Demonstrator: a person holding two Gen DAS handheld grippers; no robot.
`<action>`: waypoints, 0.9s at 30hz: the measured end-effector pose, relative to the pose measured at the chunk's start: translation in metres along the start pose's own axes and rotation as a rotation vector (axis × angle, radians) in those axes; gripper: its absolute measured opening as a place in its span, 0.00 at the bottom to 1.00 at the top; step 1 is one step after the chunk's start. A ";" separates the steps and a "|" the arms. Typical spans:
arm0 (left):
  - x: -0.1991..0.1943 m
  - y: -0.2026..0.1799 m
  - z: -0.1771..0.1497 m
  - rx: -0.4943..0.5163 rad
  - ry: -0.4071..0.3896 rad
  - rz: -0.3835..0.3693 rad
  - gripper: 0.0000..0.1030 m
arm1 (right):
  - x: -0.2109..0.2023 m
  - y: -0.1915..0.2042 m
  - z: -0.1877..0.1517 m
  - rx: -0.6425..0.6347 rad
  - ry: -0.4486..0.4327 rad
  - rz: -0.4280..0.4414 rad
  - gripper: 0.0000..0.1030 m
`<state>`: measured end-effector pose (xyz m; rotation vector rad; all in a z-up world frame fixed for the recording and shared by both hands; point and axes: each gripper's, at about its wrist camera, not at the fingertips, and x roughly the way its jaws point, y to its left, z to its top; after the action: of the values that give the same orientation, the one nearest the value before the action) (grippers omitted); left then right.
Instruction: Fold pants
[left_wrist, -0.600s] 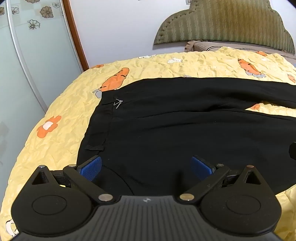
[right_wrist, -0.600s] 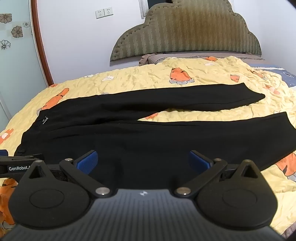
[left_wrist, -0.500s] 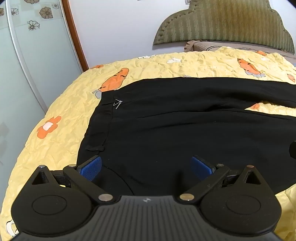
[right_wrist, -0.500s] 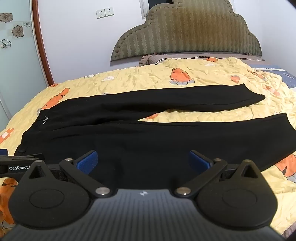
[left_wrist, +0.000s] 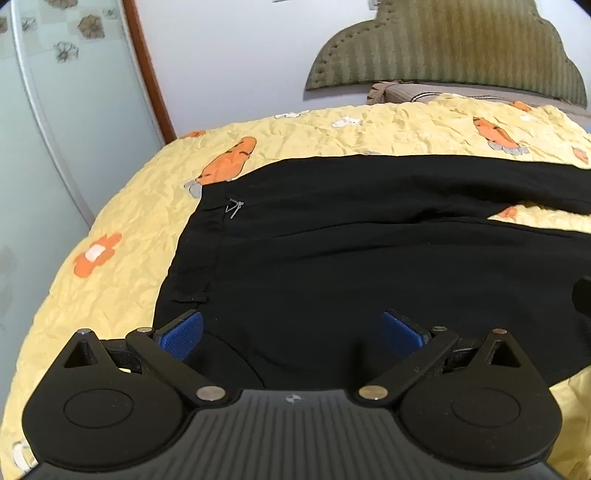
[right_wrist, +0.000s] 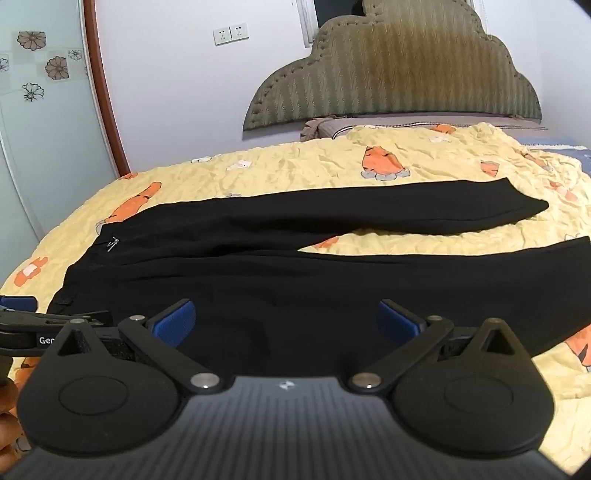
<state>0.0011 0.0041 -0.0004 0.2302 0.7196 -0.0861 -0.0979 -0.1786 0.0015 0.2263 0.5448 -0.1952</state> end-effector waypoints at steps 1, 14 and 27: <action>0.001 0.002 0.000 -0.017 0.004 -0.007 1.00 | 0.000 0.001 0.000 -0.002 0.003 -0.007 1.00; 0.007 0.001 -0.009 -0.059 0.004 -0.035 1.00 | 0.006 0.005 -0.003 0.017 0.017 -0.061 1.00; 0.019 0.002 -0.009 -0.021 0.048 -0.064 1.00 | 0.016 0.008 -0.001 -0.074 0.029 -0.070 1.00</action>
<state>0.0098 0.0081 -0.0186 0.1897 0.7753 -0.1339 -0.0828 -0.1725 -0.0068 0.1388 0.5884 -0.2392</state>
